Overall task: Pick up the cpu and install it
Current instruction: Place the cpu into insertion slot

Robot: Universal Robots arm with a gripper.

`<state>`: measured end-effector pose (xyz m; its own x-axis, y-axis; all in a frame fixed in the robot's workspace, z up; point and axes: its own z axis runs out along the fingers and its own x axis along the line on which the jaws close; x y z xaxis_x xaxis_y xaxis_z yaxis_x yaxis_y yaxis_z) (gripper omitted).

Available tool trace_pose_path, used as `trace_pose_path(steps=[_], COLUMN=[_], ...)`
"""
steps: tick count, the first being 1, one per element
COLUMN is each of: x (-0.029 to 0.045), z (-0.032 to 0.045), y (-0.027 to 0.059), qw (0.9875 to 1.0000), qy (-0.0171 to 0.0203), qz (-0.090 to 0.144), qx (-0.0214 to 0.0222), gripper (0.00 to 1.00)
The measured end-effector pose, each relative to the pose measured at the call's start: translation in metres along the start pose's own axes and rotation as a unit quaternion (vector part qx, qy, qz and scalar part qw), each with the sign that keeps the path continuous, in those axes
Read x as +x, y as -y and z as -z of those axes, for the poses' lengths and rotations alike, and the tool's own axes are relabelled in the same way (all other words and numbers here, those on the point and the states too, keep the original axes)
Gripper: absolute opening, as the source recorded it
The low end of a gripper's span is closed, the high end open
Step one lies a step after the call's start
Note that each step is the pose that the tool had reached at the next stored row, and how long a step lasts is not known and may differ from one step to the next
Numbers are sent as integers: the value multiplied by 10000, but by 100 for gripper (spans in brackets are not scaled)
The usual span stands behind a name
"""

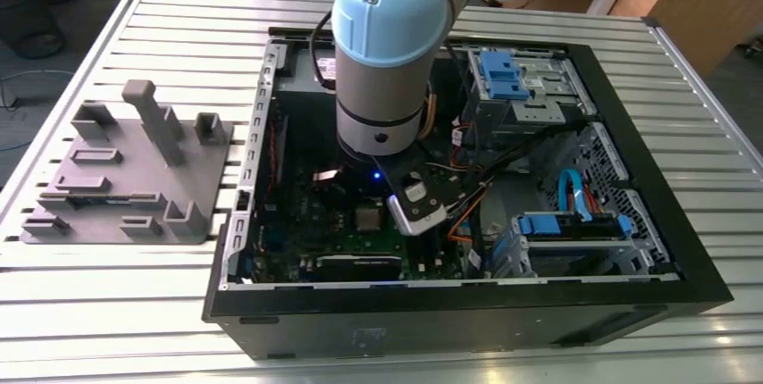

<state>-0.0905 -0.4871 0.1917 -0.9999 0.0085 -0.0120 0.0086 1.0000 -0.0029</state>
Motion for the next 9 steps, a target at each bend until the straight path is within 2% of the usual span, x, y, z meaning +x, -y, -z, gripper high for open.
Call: trace_pose_path(steps=[9], x=[1], z=[-3], y=[0], qw=[10000], qy=[0], qz=[0], qx=[0], gripper=[48])
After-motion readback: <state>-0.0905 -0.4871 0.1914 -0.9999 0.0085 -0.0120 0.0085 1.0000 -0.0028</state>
